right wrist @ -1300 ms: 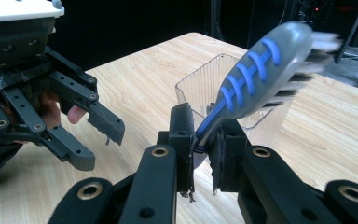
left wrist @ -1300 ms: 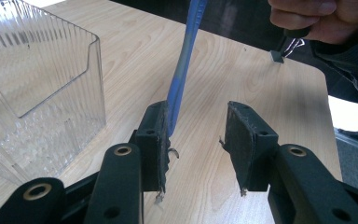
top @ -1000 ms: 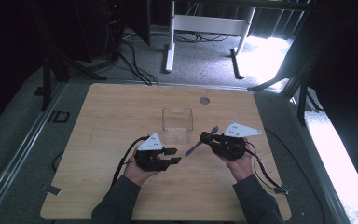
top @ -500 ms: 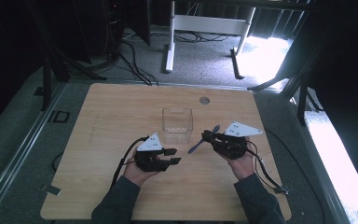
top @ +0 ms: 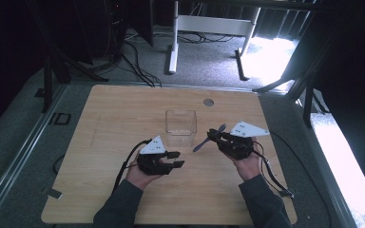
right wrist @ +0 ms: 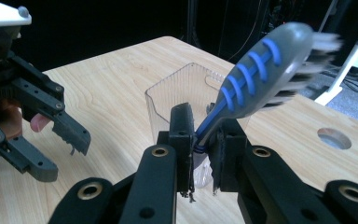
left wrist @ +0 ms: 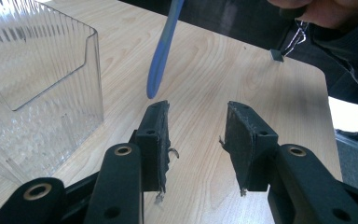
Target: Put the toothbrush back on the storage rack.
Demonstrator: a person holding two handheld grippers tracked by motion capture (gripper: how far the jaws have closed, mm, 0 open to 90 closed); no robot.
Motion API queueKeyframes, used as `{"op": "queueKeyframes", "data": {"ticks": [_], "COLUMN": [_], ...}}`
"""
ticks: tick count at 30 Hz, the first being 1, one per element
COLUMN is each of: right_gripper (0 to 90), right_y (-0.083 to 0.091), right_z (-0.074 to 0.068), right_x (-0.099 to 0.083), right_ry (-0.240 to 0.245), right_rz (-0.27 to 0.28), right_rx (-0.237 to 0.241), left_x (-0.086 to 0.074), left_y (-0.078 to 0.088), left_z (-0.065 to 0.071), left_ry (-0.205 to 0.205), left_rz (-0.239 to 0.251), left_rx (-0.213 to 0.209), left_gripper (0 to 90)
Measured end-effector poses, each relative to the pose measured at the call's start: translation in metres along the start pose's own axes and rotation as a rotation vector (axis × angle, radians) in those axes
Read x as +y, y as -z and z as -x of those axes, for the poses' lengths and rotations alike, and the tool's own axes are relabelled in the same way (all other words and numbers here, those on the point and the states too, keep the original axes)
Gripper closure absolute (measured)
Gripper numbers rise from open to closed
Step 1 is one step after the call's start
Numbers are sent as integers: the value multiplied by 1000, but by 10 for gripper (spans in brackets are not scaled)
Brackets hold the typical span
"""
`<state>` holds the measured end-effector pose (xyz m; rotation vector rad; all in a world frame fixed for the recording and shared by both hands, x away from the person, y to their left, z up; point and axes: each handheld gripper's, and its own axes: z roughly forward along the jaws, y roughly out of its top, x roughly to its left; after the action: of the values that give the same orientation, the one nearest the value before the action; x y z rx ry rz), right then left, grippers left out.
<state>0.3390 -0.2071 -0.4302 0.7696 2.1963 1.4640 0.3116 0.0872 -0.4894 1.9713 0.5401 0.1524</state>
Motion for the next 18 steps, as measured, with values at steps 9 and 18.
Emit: {"op": "queueKeyframes", "data": {"ticks": [9, 18], "right_gripper": [804, 804], "right_y": [2, 4], "right_z": [3, 8], "right_x": [10, 16], "right_ry": [14, -5], "right_rz": [24, 65], "right_rx": [-18, -40], "left_x": [-1, -2], "left_y": [2, 1], "left_z": [0, -1], "left_ry": [5, 7], "left_rz": [4, 1], "left_rx": [2, 4], "left_gripper": [598, 598]}}
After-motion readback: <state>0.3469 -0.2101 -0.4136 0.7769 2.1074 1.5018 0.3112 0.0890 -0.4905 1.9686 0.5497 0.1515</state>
